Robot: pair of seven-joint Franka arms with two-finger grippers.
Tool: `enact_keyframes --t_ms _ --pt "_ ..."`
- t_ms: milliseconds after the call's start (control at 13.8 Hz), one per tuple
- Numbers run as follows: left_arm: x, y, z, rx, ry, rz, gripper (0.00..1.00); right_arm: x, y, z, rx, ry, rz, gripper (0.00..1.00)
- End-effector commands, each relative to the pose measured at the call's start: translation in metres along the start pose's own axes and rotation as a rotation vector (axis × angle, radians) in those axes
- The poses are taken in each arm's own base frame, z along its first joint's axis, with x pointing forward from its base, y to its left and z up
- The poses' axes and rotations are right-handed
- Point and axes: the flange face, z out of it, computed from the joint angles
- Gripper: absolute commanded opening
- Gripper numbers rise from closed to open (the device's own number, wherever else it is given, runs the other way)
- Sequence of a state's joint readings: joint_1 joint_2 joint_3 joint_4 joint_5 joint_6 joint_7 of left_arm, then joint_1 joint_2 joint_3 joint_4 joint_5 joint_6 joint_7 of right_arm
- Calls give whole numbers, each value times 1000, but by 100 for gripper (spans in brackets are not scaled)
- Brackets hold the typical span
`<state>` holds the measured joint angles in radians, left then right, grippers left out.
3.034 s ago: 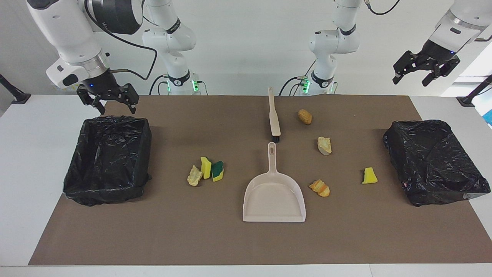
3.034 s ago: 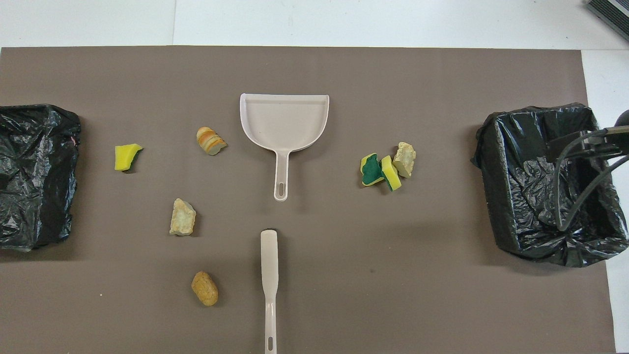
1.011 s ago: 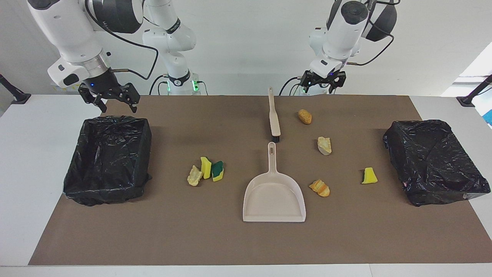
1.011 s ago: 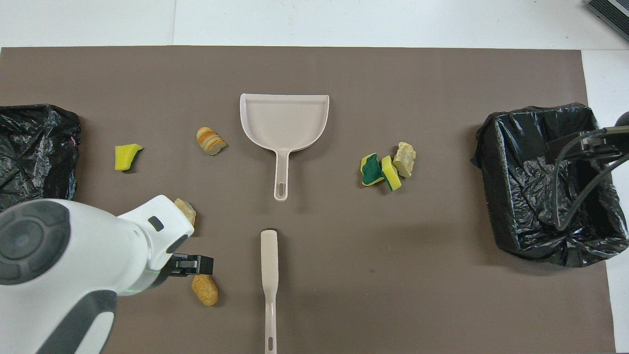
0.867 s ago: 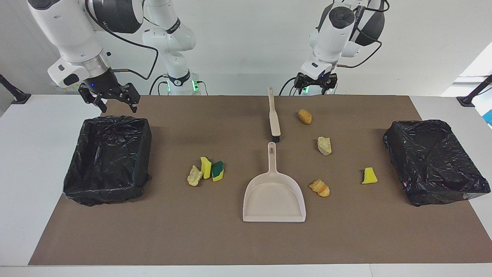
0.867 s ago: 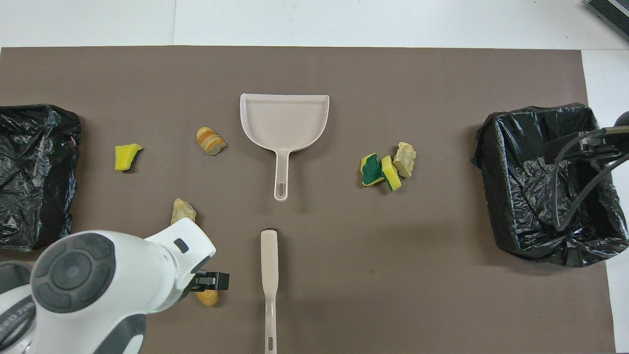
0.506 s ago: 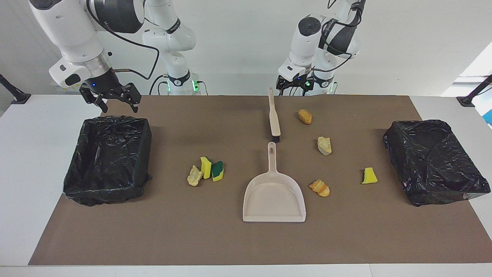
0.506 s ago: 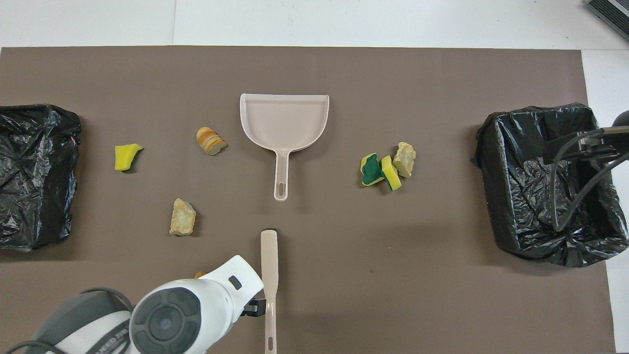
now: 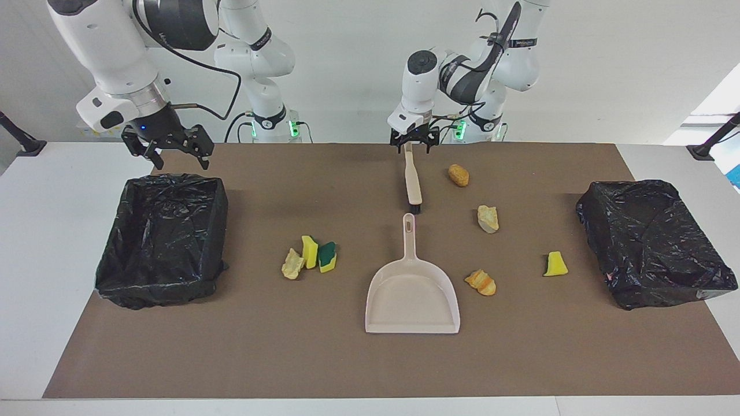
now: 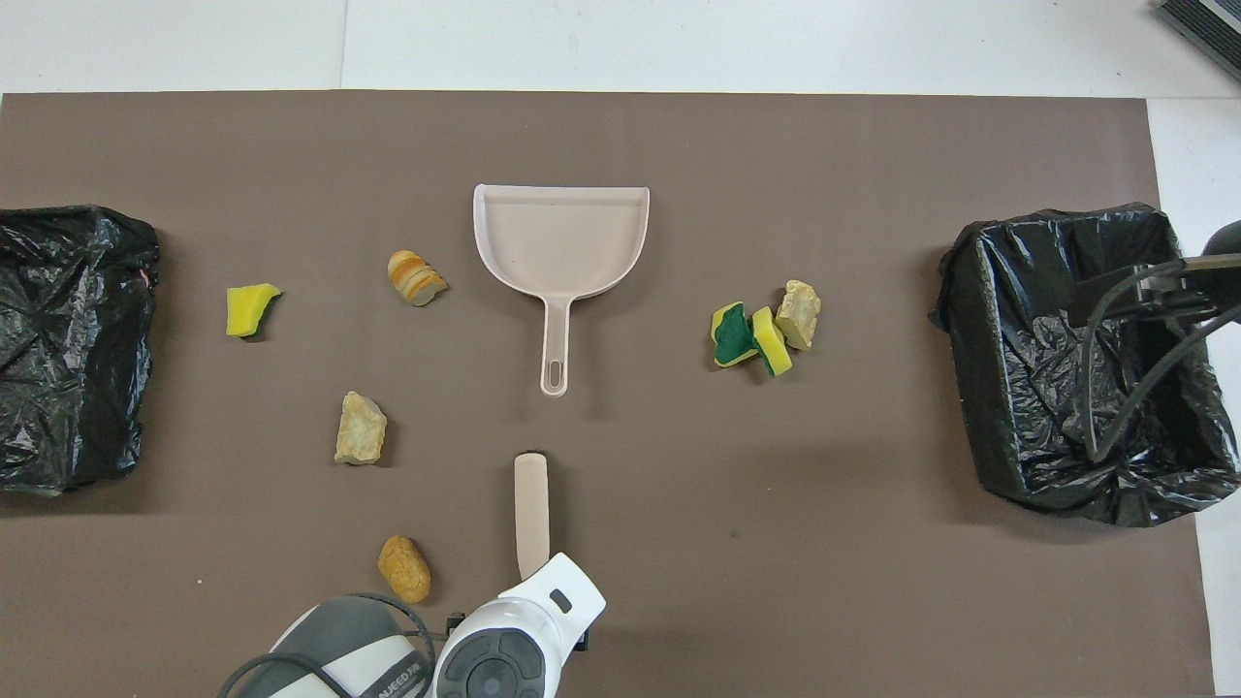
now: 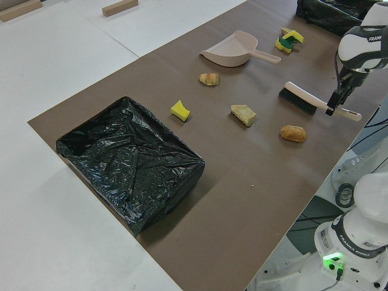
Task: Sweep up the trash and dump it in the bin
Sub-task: 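Reach the left gripper to the beige brush handle and grasp it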
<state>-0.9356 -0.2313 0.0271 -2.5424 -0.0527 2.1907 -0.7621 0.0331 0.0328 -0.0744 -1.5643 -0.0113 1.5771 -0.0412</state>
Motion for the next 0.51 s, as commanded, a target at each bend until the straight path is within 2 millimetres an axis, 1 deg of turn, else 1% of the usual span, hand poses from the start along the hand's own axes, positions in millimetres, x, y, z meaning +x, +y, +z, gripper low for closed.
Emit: enact_keyframes --t_ms 0,144,217,289,361,433 --pt "-2 -2 0 -7 4 -3 76 -8 -2 1 7 16 14 100" --pt "-3 -2 1 -4 1 4 68 -8 -3 2 7 12 12 100" --pt "-3 -3 1 -2 -2 5 56 -8 -4 2 7 12 11 100" --pt "-3 -4 1 1 -5 2 39 -8 -5 1 4 15 6 100" --pt "0 -4 0 -2 -3 -1 27 -7 -7 1 -1 15 1 100" --pt "1 -6 0 -1 -6 -4 9 -6 -17 0 -6 14 -16 100"
